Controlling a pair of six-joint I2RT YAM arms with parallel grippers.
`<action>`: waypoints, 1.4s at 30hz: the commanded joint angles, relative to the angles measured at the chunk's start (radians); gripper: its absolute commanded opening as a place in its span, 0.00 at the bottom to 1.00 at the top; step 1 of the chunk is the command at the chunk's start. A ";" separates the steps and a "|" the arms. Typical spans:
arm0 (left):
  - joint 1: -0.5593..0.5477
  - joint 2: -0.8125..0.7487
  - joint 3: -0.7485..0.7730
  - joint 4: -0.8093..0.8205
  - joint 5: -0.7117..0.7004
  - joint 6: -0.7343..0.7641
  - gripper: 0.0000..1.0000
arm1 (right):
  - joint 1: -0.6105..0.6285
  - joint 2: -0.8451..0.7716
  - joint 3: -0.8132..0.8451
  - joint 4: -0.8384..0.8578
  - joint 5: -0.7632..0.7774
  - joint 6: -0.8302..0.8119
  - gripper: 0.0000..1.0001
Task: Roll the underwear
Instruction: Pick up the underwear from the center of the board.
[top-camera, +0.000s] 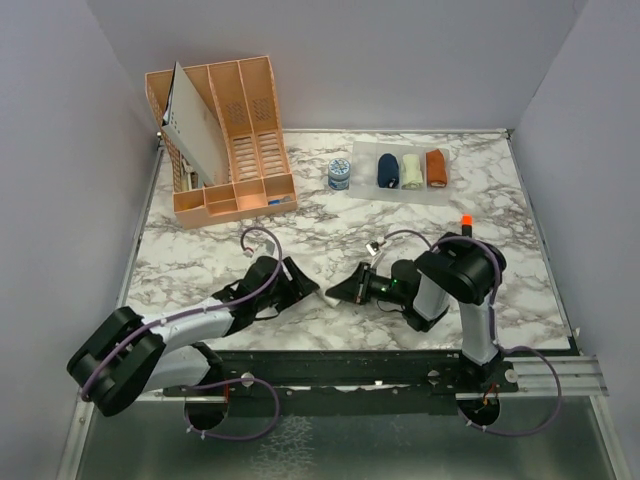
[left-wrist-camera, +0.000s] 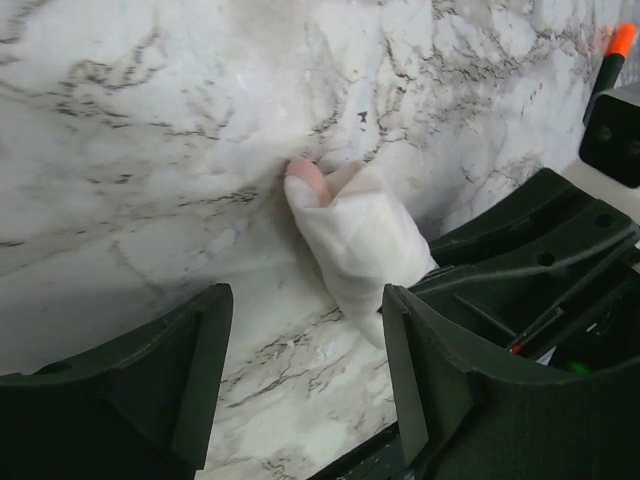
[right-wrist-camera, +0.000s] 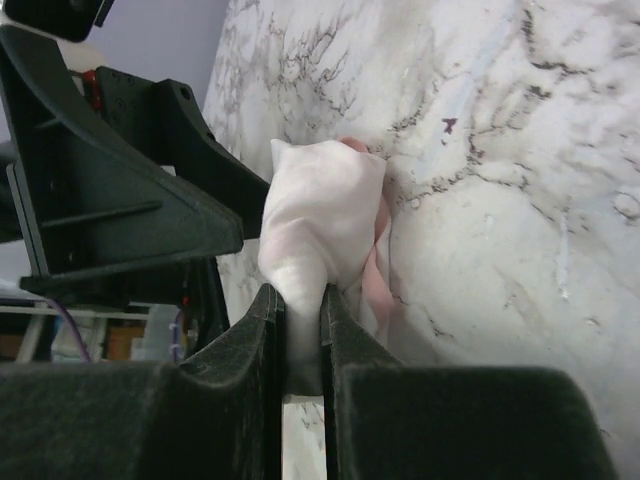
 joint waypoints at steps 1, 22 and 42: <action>-0.046 0.099 0.038 0.103 -0.060 0.000 0.68 | -0.060 0.127 -0.020 0.140 -0.084 0.204 0.13; -0.051 0.408 0.080 0.102 -0.142 -0.003 0.10 | -0.093 -0.089 0.030 -0.298 -0.149 -0.105 0.56; -0.049 0.176 0.165 -0.295 -0.224 -0.028 0.08 | 0.325 -0.546 0.278 -1.071 0.457 -1.082 0.66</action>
